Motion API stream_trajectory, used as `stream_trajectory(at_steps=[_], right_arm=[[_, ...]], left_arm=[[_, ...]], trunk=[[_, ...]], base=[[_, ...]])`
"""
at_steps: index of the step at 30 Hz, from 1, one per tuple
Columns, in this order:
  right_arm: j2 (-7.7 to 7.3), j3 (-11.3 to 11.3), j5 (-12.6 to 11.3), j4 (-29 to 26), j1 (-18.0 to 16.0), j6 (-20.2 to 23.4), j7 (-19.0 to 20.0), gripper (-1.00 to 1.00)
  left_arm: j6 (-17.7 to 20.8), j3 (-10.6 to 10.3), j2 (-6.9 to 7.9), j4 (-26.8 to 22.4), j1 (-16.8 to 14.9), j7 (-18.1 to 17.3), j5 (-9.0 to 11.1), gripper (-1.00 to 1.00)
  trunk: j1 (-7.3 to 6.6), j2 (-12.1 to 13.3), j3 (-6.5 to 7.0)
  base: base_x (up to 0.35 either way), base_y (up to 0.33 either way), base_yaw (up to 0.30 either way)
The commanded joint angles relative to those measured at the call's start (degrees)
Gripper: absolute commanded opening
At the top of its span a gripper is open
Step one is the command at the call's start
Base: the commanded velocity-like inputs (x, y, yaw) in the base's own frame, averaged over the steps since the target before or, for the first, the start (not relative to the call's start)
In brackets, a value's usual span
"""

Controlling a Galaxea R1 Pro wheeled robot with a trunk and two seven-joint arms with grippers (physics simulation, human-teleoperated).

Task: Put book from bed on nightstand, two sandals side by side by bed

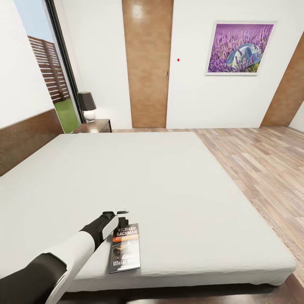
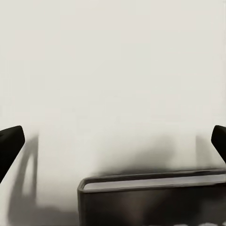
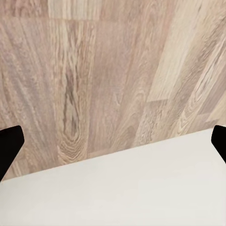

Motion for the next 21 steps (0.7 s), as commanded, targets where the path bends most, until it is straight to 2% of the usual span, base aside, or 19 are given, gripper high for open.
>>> stream_trajectory(at_steps=[1, 21], right_arm=[[-0.01, -0.5, 0.6, 0.1, 0.0, -0.3, -0.2, 1.0], [0.07, -0.5, 0.6, 0.1, 0.0, -0.3, -0.2, 1.0]], left_arm=[[0.3, 0.0, 0.04, 1.1, 0.0, 0.5, 1.8, 1.0], [0.3, 0.0, 0.04, 1.1, 0.0, 0.4, 1.8, 1.0]], trunk=[[0.0, 0.0, -0.05], [0.0, 0.0, -0.05]], base=[[-0.005, 0.0, 0.0], [-0.001, 0.0, 0.0]])
